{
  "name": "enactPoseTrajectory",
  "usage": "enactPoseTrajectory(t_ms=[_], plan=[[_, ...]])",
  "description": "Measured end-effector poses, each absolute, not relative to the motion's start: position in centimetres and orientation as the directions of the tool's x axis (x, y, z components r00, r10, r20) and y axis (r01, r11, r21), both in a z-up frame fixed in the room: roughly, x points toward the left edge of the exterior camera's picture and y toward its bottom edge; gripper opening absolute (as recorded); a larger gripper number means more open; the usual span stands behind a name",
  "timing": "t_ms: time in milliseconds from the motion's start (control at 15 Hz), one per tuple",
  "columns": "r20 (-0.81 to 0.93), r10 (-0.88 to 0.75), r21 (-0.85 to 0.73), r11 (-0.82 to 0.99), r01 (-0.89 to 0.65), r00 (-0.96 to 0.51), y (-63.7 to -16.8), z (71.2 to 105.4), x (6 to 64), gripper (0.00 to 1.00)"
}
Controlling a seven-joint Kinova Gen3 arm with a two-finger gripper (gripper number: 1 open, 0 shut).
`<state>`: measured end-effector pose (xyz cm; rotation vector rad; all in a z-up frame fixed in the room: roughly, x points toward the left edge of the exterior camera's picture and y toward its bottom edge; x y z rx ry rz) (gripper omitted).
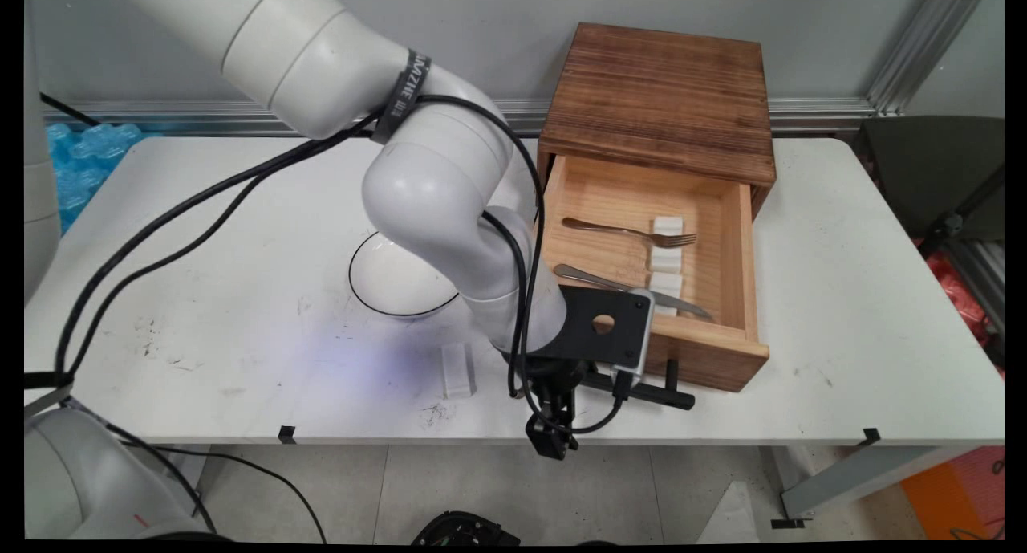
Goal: Open the drawer
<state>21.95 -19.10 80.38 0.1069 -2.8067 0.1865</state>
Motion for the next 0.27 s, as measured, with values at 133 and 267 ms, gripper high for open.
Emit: enactPoseTrajectory(t_ms=[133,267], plan=[[0.327,-0.055,-0.114,0.989,-0.098,-0.943,-18.69,80.45,21.95,1.00],[0.331,-0.059,-0.114,0.988,-0.102,-0.942,-18.45,80.55,21.94,1.00]])
